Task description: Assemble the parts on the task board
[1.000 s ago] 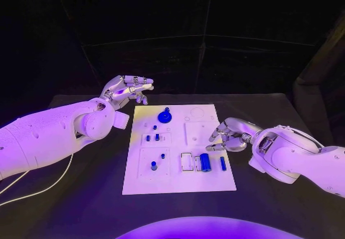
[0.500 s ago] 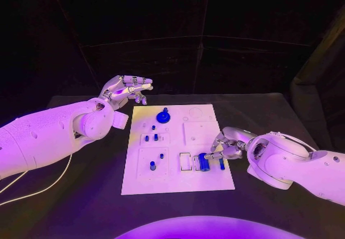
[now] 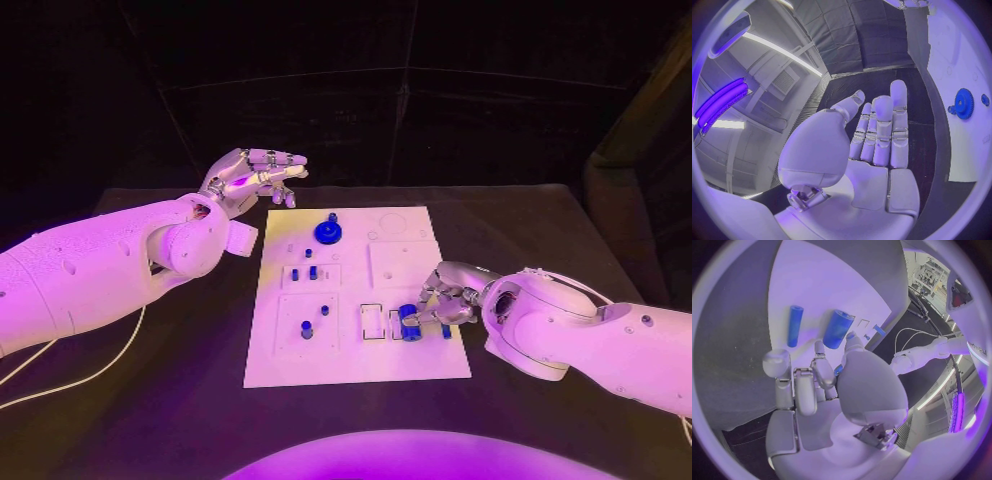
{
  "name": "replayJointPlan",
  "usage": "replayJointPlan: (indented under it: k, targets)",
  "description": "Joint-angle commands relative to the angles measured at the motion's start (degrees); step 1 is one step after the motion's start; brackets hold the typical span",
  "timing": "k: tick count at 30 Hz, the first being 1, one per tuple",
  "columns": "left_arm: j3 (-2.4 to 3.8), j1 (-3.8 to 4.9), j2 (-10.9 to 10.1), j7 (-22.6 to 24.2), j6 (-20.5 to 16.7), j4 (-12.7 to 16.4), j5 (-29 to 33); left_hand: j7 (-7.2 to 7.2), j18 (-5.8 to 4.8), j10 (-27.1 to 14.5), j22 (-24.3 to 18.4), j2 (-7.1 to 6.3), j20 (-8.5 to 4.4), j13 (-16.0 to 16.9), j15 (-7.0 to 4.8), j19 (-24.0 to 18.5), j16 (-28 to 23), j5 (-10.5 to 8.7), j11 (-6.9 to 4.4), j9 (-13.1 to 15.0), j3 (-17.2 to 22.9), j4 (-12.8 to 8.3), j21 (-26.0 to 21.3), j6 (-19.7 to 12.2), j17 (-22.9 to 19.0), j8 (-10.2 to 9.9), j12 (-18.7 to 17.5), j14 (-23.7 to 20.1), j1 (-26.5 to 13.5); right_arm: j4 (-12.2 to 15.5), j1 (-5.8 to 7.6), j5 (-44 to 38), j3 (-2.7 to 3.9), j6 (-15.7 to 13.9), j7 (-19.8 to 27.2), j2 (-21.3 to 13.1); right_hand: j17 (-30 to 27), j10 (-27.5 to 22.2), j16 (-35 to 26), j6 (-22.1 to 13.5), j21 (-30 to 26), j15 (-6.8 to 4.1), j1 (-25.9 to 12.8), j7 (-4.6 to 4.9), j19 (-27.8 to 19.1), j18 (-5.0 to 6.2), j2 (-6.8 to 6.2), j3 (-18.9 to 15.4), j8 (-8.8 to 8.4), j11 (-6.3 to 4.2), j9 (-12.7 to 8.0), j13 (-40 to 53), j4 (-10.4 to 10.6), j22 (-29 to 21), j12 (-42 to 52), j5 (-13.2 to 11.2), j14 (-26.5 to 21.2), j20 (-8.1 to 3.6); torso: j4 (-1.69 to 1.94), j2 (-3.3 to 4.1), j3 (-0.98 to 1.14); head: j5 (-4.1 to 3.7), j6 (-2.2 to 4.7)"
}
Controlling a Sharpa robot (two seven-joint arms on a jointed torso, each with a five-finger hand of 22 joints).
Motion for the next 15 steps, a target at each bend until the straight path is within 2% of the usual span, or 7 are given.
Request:
replayJointPlan:
  k: [1, 9, 15]
  targets:
    - [0.04, 0.07, 0.0, 0.2, 0.8, 0.1, 0.2, 0.07, 0.71, -0.3, -0.1, 0.15, 0.14, 0.1, -0.01, 0.1, -0.3, 0.09, 0.09, 0.0, -0.3, -0.1, -0.2, -0.2, -0.1, 0.3, 0.4, -0.5, -0.1, -0.3, -0.28, -0.7, -0.03, 2.0, -1.3, 0.4, 5.9, 0.4, 0.2, -0.2, 0.3, -0.27, 0.2, -0.19, 0.4, -0.86, -0.02, 0.1, 0.13, 0.1, 0.1, 0.0, 0.3, 0.1, 0.2, -0.4, 4.3, 0.02, -0.03, -0.02, -0.07, 0.04, -0.16]
    - [0.04, 0.07, -0.1, 0.1, 0.9, 0.1, 0.2, 0.07, 0.71, -0.3, -0.1, 0.15, 0.14, 0.1, -0.01, 0.1, -0.3, 0.09, 0.09, 0.0, -0.3, -0.1, -0.2, -0.2, -0.1, 0.3, 0.4, -0.5, -0.1, -0.9, -1.14, -2.2, -0.04, 3.0, -2.0, 1.6, 5.9, 0.4, 0.2, 0.1, 0.3, -0.33, 0.5, -0.33, 0.4, -0.86, 0.29, 0.0, 0.59, -0.01, 0.3, 0.5, 0.2, 0.1, 0.4, -0.3, 4.3, -0.01, 0.04, -0.03, -0.06, 0.07, -0.33]
    - [0.04, 0.07, -0.2, 0.0, 1.0, 0.2, 0.2, 0.07, 0.71, -0.3, -0.1, 0.15, 0.14, 0.1, -0.01, 0.1, -0.3, 0.09, 0.09, 0.0, -0.3, -0.1, -0.2, -0.2, -0.1, 0.3, 0.4, -0.5, -0.1, -1.1, -1.51, -3.1, -0.04, 2.6, -2.7, 1.8, 6.0, 0.3, 0.3, 0.3, 0.3, -0.47, 2.2, -0.49, 0.4, -0.87, 1.17, 0.0, 1.25, -0.16, 0.6, 1.2, -0.4, 0.2, 0.6, 1.5, 4.3, -0.13, -0.04, -0.12, -0.12, 0.13, -0.37]
